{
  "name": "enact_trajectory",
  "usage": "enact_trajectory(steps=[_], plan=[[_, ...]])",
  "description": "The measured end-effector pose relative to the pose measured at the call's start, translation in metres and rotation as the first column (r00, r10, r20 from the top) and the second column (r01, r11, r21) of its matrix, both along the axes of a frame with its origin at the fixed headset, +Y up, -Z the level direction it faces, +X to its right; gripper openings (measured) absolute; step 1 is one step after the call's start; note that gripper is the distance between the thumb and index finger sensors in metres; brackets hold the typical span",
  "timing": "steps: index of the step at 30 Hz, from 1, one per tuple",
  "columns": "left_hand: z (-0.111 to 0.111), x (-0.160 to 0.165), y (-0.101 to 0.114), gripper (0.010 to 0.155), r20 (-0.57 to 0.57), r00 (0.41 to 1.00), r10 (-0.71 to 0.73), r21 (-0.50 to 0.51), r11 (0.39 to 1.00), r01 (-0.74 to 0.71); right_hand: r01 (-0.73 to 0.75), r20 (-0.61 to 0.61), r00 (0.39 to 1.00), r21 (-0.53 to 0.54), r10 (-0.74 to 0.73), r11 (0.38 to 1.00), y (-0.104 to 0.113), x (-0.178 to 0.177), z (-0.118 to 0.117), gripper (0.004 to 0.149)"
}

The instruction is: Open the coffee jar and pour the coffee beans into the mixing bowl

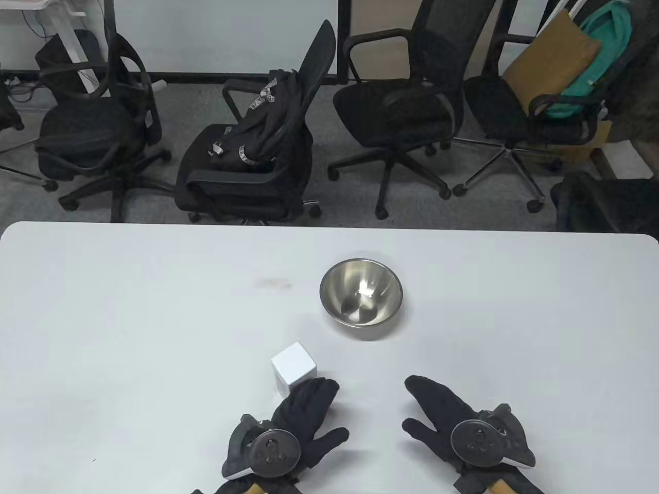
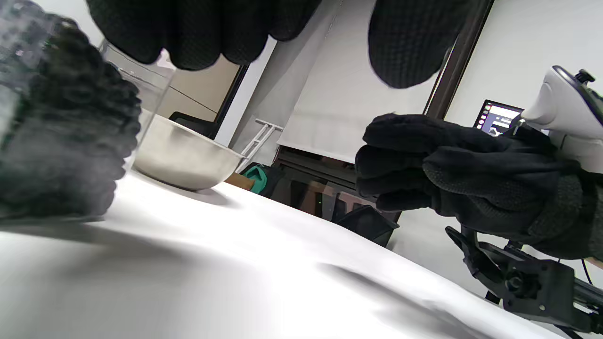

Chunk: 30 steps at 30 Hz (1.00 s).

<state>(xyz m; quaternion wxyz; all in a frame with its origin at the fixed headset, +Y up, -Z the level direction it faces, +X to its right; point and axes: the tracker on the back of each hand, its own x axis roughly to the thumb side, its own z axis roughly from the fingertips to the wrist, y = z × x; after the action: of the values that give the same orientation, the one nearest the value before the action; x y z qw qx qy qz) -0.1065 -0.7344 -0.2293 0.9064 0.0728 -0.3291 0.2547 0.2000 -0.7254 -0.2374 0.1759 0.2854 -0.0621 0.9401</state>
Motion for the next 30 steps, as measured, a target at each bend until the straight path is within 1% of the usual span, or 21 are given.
enact_trajectory(steps=[5, 12, 18, 20, 24, 27, 30], plan=[[0.002, 0.002, 0.001, 0.081, 0.01, 1.0, -0.012, 0.01, 1.0, 0.012, 0.003, -0.008, 1.0, 0.001, -0.003, 1.0, 0.0, -0.001, 0.0, 0.073], [0.007, 0.002, 0.012, 0.081, 0.028, 0.999, 0.044, 0.037, 0.998, -0.045, 0.003, -0.006, 1.0, 0.002, -0.003, 1.0, -0.001, 0.0, 0.0, 0.073], [0.009, -0.006, 0.026, 0.082, 0.02, 0.989, 0.145, 0.063, 0.987, -0.146, 0.0, -0.001, 1.0, 0.004, 0.0, 1.0, -0.001, 0.0, 0.0, 0.073], [0.01, -0.01, 0.031, 0.081, 0.018, 0.979, 0.203, 0.097, 0.974, -0.204, 0.0, 0.001, 1.0, 0.004, 0.0, 1.0, -0.001, 0.001, 0.0, 0.073], [0.01, -0.021, 0.041, 0.083, 0.011, 0.955, 0.296, 0.128, 0.947, -0.295, -0.005, 0.005, 1.0, 0.001, 0.005, 1.0, -0.001, 0.001, -0.001, 0.073], [0.008, -0.031, 0.046, 0.09, -0.041, 0.935, 0.353, 0.141, 0.928, -0.344, -0.007, 0.011, 1.0, -0.014, 0.007, 1.0, -0.002, 0.001, -0.001, 0.073], [0.003, -0.039, 0.046, 0.108, -0.094, 0.931, 0.352, 0.134, 0.931, -0.338, -0.009, 0.015, 1.0, -0.02, 0.009, 1.0, -0.002, 0.002, -0.002, 0.074]])
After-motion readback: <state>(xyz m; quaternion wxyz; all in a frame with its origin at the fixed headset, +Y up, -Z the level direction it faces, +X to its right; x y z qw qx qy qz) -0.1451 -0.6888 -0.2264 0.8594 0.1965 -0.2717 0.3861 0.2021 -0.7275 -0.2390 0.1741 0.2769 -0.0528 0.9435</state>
